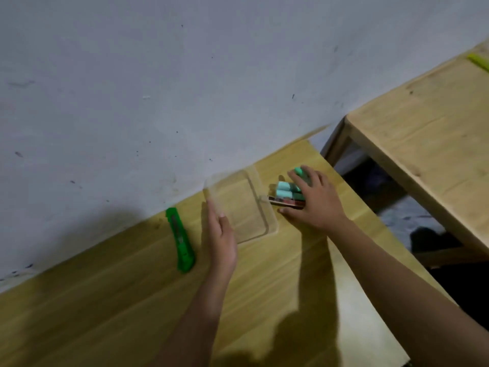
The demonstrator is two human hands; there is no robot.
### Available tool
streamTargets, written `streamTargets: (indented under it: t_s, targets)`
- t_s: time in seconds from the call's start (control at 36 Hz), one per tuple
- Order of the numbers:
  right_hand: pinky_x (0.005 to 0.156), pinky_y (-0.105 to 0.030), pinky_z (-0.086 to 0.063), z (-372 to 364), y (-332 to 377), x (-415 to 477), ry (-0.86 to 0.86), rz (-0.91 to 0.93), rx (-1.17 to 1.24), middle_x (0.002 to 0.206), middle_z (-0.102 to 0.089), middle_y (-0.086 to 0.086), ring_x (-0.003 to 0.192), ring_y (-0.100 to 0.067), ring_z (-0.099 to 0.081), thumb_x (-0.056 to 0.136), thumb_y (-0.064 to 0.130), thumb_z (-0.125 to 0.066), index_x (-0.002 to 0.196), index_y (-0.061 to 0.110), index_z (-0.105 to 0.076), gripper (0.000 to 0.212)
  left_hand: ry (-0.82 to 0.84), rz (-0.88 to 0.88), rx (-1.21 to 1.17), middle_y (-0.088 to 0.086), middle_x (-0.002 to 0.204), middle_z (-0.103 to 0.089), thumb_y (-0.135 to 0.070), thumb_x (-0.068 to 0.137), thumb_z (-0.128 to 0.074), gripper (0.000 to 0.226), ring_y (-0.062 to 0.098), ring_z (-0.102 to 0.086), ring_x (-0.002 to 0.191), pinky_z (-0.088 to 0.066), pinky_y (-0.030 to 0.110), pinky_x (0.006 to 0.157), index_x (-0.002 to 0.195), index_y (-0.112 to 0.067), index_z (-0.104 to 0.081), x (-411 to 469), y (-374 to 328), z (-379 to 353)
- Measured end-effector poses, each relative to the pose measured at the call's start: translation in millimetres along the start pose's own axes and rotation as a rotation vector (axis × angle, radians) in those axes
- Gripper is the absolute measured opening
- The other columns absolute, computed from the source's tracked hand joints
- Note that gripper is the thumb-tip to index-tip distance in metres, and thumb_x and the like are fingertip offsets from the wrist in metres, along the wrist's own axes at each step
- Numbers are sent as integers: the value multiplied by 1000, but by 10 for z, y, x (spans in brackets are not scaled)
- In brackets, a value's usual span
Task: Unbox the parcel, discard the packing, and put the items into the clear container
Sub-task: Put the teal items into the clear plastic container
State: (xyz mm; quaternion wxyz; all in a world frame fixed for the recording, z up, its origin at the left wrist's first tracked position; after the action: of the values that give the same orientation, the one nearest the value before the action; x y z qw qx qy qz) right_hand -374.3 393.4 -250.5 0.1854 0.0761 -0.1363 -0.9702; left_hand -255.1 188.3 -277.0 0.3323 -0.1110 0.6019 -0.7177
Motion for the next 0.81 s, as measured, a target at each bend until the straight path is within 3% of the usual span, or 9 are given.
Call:
streamTargets:
  t_s: [0.11,0.25,0.31,0.44,0.53,0.64,0.67,0.75,0.81]
  targets:
    - [98,-46,-34,-51,127,128,-20,74,-118,141,-37,-6,125,-31,-33,77,62,-53,132,32,-38,65,-67,34,-132,1,153,-22,-9,98,-31,47,12,-23,140,-22,31,115,144,-16,-22,0,-4,-1]
    - [91,-46,-40,-45,113,201,-14,67,-164,134,-41,-7,116,-32,-39,79,62,-50,127,27,-40,60,-45,78,-248,-13,139,-28,-14,99,-29,48,0,-29,123,-29,20,99,145,-21,-19,-78,-48,-91]
    - [91,-47,-40,-42,76,205,-3,40,-153,133,-41,-8,115,-34,-40,80,60,-50,128,27,-40,59,-65,90,-311,-11,141,-27,-12,99,-28,49,1,-27,127,-27,18,100,146,-20,-17,-96,-58,-107]
    - [93,-50,-40,12,-87,171,16,-84,-31,134,-41,-12,119,-36,-38,82,55,-53,130,24,-41,58,-113,88,-357,0,155,-17,-7,99,-27,48,13,-19,142,-20,23,112,145,-17,-17,-117,-57,-116]
    - [94,-50,-40,95,-105,139,-9,-137,93,134,-41,-12,120,-35,-38,82,54,-56,131,22,-43,60,-116,77,-331,-2,154,-18,-10,99,-26,47,9,-19,140,-22,8,101,145,-17,-17,-140,-92,-115]
    - [95,-48,-44,280,119,123,-98,-102,343,130,-44,-9,117,-29,-41,81,50,-60,131,20,-45,60,-150,88,-404,-1,152,-23,-10,100,-26,46,6,-25,134,-31,-1,91,145,-16,-22,-147,-104,-109]
    - [95,-46,-45,311,216,121,-105,-87,414,128,-45,-8,115,-27,-42,80,51,-61,130,21,-46,61,-161,103,-443,0,152,-24,-9,99,-27,46,7,-26,134,-32,3,95,144,-16,-23,-151,-99,-111]
    - [93,-45,-48,318,569,109,-81,-38,635,122,-47,-6,111,-25,-47,78,53,-63,127,24,-48,59,-184,152,-551,3,153,-23,-4,98,-28,46,16,-24,140,-21,31,116,143,-15,-25,-160,-56,-115]
    - [94,-45,-48,270,812,96,-55,-8,718,120,-48,-5,111,-25,-48,77,52,-64,126,24,-49,59,-193,162,-581,5,153,-24,-2,97,-29,46,18,-22,141,-18,36,117,142,-13,-25,-178,-64,-103]
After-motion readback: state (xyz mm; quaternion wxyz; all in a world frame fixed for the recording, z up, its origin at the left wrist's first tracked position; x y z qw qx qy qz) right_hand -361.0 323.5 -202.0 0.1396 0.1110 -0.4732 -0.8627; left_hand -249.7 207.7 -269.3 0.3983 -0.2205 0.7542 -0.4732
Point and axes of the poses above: each hand's wrist, its own x-axis towards the middle knuckle, its own z-axis out of the back of the hand, y = z × x, the point moved 9 cm from there along x, towards the middle knuckle
